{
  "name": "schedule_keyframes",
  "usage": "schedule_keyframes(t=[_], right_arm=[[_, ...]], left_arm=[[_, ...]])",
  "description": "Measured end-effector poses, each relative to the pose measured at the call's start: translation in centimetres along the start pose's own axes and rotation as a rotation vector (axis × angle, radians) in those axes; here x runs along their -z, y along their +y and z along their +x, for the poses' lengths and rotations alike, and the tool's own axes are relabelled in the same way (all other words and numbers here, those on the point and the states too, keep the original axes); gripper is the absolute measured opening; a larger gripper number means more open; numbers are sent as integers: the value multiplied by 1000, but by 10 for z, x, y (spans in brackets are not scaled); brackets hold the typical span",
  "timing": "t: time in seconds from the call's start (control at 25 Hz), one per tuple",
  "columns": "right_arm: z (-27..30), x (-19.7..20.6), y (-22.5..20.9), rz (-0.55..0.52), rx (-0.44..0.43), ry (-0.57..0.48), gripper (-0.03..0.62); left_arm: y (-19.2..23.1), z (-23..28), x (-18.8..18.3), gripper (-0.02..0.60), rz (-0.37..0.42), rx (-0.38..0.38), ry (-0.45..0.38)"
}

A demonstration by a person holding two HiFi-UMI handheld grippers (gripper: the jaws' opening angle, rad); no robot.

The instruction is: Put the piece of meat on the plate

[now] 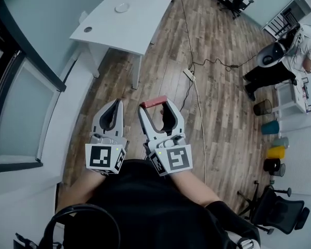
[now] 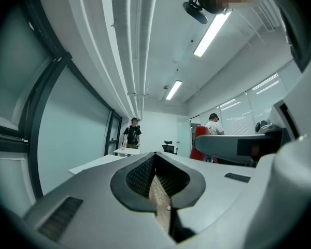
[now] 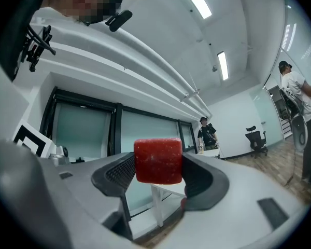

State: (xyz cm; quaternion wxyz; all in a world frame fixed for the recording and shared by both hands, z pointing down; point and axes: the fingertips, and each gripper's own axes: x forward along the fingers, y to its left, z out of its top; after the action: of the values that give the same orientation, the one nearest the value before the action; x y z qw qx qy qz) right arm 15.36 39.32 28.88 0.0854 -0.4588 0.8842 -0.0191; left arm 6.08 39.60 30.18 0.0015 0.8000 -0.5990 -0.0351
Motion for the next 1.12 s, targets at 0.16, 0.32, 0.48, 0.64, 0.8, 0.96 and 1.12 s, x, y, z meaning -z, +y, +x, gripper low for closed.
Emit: schedule_keyframes(t=[0.16,0.32,0.48,0.64,0.8,0.96,1.12], right_arm=[[10,3,15,-1,13,16,282],[20,11,33,-25,21,23,282],[22,13,49,-30,42,22,282],[26,19,68,-31,46,26,282],[30,24,72,-36,46,57,282],[38,28,68,-43,43,64,282],[58,41,56,-22,40,79,282]], left_arm=[[16,-6,-3,3,-6,8,-5],[35,-14,-4,2,-8,19,-12],[49,-26,-4,3,-16,33,-11],[63,-36,-1,3,-31,57,-12],[69,-36,4,3,-47,54,3],[73,-28,9,3,-67,50,7],[83,-10,19,3,-58,41,30]])
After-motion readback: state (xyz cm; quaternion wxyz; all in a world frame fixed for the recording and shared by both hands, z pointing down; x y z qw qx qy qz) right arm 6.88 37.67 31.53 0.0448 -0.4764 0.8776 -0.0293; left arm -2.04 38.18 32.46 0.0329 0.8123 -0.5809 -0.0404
